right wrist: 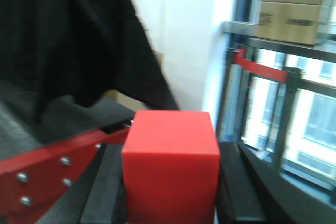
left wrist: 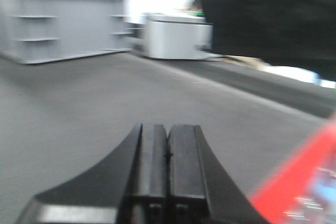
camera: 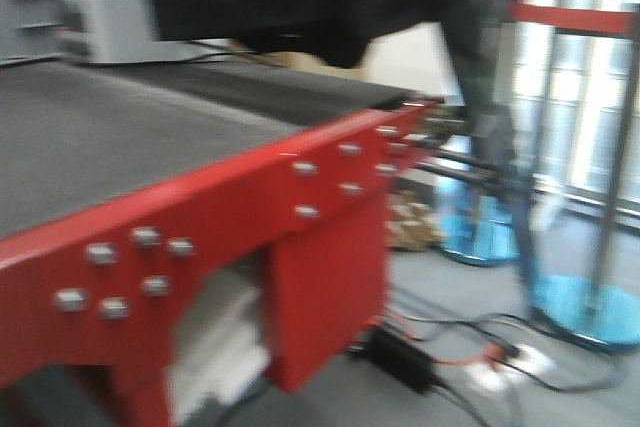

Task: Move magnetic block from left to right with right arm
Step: 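Turn the base past the chair toward the other mat area, then drive up to the mat near the grey crates and stop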

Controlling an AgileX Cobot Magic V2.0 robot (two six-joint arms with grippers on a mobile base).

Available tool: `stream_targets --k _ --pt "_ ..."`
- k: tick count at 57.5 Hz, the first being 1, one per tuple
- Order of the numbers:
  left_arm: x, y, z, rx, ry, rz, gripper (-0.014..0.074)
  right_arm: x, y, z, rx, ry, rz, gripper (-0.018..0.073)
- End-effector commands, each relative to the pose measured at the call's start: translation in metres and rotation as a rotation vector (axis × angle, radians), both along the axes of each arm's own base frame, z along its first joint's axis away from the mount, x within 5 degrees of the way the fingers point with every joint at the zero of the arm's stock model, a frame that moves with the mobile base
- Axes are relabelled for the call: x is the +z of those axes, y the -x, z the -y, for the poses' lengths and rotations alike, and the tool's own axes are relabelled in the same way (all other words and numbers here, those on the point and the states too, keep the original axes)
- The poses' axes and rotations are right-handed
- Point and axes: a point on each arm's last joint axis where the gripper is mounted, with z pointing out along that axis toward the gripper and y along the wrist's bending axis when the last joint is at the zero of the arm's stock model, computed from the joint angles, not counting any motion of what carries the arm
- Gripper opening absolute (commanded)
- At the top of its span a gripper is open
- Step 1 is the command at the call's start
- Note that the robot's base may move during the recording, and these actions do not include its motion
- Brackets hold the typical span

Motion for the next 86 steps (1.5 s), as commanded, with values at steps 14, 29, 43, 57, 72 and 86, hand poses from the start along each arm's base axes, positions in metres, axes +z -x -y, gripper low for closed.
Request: stream_targets --k 14,29,43,57,72,86 --pt "0.0056 0.0015 -0.0004 0.001 0.003 0.087 -0.0126 0.0166 0.0020 -0.0009 0.008 0.010 0.107 0.0228" --pt "0.0056 0.0015 -0.0004 0.001 0.003 0.087 -0.0126 0.0166 0.0020 -0.0009 0.008 0.010 0.107 0.0228" --pt "0.0056 0.0015 -0.0004 0.001 0.003 0.087 -0.0126 0.0166 0.0020 -0.0009 0.008 0.010 0.107 0.0228" --pt "0.0056 0.0015 -0.0004 0.001 0.003 0.087 -0.0126 0.0166 0.0020 -0.0009 0.008 0.010 0.107 0.0228" --pt "0.0056 0.0015 -0.0004 0.001 0.003 0.087 -0.0126 0.0166 0.0020 -0.0009 0.008 0.010 0.107 0.0228" --pt "0.0056 0.0015 -0.0004 0.001 0.003 0.087 -0.0126 0.0166 0.0020 -0.0009 0.008 0.010 0.107 0.0228"
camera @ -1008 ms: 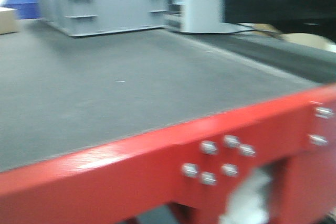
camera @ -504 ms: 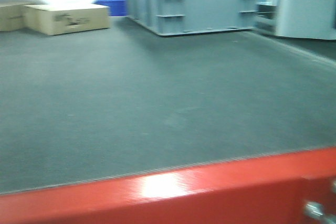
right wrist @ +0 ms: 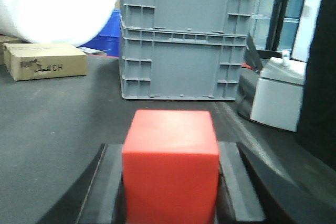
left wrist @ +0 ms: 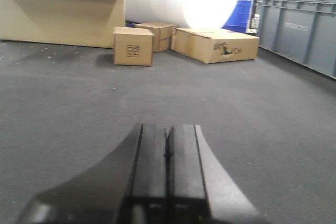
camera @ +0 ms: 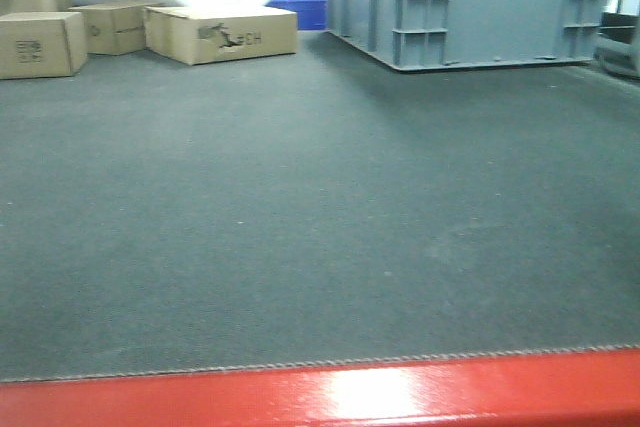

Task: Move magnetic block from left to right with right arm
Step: 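Drive up to the mat near the grey crates and stop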

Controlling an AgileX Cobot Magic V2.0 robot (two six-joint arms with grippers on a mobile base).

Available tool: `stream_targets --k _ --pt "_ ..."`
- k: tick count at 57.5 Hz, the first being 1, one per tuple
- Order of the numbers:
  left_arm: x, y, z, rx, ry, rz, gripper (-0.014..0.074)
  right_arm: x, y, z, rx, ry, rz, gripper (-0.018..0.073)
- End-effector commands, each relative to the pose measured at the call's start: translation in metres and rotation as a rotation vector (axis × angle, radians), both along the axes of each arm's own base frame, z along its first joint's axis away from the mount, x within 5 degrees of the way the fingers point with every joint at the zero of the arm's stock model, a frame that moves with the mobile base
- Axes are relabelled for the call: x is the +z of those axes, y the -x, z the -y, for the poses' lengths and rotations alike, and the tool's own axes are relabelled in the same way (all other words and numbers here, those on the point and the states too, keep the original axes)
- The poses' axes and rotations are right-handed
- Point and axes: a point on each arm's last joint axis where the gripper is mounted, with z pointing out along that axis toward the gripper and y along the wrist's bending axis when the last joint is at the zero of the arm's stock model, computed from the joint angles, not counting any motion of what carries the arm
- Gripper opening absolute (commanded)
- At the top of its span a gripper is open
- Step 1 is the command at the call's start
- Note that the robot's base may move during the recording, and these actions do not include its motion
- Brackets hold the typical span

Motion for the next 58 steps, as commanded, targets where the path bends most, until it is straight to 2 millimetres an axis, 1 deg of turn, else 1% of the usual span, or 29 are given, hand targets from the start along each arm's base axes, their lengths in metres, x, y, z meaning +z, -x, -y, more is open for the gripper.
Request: stream_targets --k 1,58 --pt "0.0056 0.0015 -0.0004 0.001 0.003 0.087 -0.0126 0.0166 0.0020 -0.0009 0.008 0.010 0.107 0.0228" --pt "0.0056 0.0015 -0.0004 0.001 0.003 0.087 -0.0126 0.0166 0.0020 -0.0009 0.008 0.010 0.107 0.0228"
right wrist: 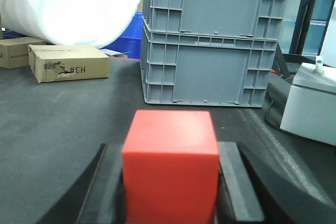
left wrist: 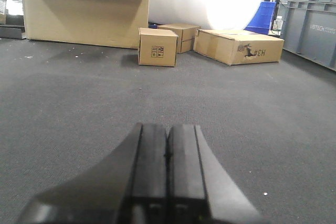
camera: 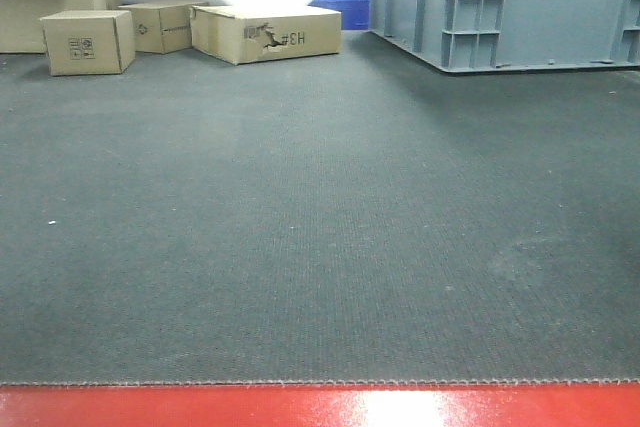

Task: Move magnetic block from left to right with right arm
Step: 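Drive up to the mat near the grey crates and stop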

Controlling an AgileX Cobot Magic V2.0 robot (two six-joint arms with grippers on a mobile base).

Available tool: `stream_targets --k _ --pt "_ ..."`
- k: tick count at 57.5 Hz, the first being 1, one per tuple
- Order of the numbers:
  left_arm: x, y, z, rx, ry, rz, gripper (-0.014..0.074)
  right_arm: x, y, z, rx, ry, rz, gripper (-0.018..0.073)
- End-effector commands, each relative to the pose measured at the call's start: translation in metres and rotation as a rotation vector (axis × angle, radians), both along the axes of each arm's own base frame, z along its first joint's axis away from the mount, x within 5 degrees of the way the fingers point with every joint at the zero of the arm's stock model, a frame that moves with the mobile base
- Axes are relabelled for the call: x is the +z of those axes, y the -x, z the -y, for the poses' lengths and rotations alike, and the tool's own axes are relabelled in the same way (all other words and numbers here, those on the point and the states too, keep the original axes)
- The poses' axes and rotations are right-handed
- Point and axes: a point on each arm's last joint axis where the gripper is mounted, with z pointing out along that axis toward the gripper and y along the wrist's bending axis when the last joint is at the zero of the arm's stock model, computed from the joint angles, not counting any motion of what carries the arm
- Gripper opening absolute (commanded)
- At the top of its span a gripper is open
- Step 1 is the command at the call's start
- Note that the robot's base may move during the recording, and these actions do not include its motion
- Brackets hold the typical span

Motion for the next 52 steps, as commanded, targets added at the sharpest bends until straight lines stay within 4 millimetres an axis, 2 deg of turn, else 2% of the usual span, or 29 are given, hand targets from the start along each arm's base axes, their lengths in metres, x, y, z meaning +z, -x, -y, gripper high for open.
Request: stream_targets --k 1,33,45,52 --pt "0.0056 0.0015 -0.0004 0.001 0.003 0.087 -0.0126 0.0166 0.0020 -0.0009 0.008 0.010 0.107 0.0228" --pt "0.0056 0.0015 -0.0004 0.001 0.003 0.087 -0.0126 0.0177 0.0022 -0.0010 0.009 0.010 0.118 0.0228" --pt "0.0056 0.0015 -0.0004 0.001 0.003 0.087 -0.0126 0.0127 0.0009 0.0008 -0.010 0.007 -0.001 0.0228" --pt "0.0056 0.0015 -0.0004 0.001 0.003 0.087 -0.0126 0.0153 -0.0075 0.0023 -0.026 0.005 -0.122 0.0228"
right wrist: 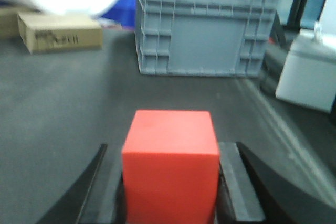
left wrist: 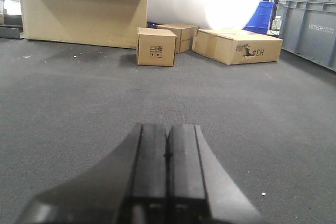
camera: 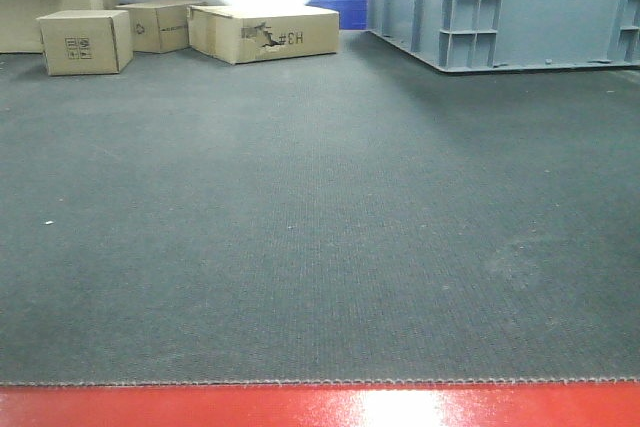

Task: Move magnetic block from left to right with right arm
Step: 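Drive up to the mat near the grey crates and stop, then lower the red cube onto the mat with the right gripper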

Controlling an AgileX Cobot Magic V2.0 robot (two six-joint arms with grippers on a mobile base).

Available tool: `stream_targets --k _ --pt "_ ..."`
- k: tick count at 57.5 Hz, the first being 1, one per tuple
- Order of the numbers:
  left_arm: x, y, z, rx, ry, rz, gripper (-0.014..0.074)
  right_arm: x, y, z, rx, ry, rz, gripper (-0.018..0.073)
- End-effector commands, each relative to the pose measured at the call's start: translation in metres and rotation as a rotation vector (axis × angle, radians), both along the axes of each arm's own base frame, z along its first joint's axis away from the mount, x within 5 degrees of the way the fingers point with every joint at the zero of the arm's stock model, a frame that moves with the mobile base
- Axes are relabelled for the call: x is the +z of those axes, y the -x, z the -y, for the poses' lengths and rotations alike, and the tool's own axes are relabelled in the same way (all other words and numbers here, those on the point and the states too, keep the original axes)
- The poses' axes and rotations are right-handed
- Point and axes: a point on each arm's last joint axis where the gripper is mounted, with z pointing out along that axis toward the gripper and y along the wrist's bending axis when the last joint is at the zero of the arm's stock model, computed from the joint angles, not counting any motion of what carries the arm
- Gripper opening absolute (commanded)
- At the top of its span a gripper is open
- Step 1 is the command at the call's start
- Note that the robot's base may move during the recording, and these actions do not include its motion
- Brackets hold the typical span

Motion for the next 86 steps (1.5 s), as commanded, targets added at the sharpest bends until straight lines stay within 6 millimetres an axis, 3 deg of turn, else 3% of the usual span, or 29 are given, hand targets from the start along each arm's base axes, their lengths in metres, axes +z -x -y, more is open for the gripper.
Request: stream_targets --k 1,23,33,41,51,66,86 --pt "0.006 0.001 0.000 0.001 0.003 0.087 -0.0126 0.022 -0.007 0.000 -0.004 0.008 0.013 0.0228" --pt "0.006 0.001 0.000 0.001 0.003 0.087 -0.0126 0.024 -0.083 -0.002 -0.026 -0.212 -0.323 0.0228" --pt "0.006 0.001 0.000 0.001 0.003 0.087 -0.0126 0.014 -0.118 -0.021 0.020 -0.222 -0.574 0.0228" --pt "0.006 0.001 0.000 0.001 0.003 0.087 -0.0126 -0.001 -0.140 -0.051 0.052 -0.235 -0.849 0.0228" --pt "0.006 0.001 0.000 0.001 0.003 0.087 -0.0126 -0.017 -0.157 -0.091 0.052 -0.236 -1.069 0.0228" --pt "0.006 0.001 0.000 0.001 0.003 0.087 -0.0126 -0.036 -0.183 -0.153 0.076 -0.189 -1.247 0.0228" --pt "0.006 0.001 0.000 0.001 0.003 0.087 -0.0126 -0.038 -0.225 -0.220 0.114 -0.139 -1.373 0.0232"
